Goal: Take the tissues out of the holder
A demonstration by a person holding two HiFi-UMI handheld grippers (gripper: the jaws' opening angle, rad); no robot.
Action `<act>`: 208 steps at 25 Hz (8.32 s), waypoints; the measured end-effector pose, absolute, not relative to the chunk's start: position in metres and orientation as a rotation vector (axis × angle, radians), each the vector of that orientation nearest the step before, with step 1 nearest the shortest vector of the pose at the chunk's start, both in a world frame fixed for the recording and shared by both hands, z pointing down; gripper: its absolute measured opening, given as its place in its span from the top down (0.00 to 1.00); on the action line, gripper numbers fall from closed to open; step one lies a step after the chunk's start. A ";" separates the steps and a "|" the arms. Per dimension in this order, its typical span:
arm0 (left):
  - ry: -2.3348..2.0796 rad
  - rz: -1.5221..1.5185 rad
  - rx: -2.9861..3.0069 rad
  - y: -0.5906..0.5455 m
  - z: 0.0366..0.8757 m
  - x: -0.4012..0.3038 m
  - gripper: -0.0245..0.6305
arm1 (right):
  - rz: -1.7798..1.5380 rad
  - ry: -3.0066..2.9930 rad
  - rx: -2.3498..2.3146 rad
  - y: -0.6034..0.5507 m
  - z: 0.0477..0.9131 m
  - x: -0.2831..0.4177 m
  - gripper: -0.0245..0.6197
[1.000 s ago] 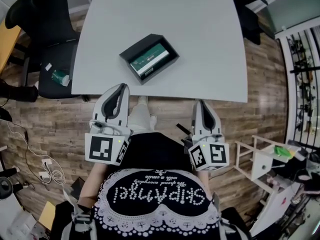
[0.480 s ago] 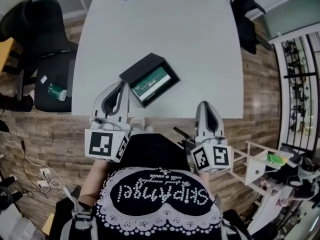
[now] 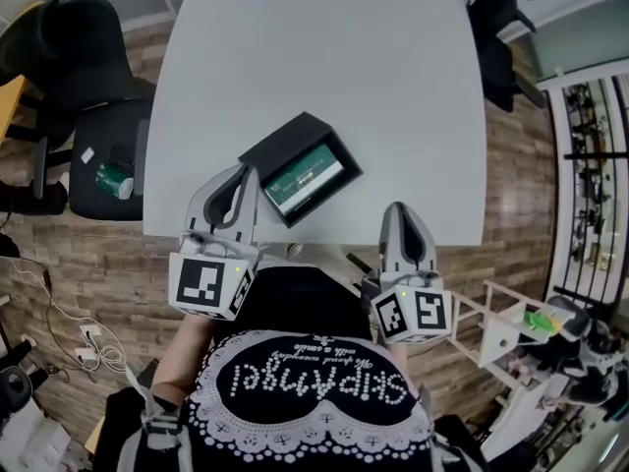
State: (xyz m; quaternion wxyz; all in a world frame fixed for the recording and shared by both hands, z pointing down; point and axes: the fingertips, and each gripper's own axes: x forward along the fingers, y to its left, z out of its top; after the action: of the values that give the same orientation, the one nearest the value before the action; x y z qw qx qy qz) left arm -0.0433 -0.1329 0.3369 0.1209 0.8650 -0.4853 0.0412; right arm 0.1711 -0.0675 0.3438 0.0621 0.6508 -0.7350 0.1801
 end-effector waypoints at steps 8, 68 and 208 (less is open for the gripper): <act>-1.436 0.157 2.492 -0.134 0.342 -0.034 0.92 | 0.580 -2.236 1.946 -0.074 0.350 0.182 0.90; -1.053 0.727 2.509 -0.135 0.424 0.058 0.56 | 0.671 -2.375 1.775 -0.127 0.364 0.221 0.90; -1.614 0.158 2.527 -0.141 0.264 -0.046 0.45 | 0.432 -2.474 1.856 -0.121 0.289 0.194 0.90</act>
State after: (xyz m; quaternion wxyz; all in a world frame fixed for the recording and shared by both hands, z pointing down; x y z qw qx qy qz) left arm -0.0464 -0.1405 0.2640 0.0693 0.8396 -0.5362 0.0524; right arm 0.1936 -0.1205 0.2887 0.0091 0.5943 -0.7922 0.1384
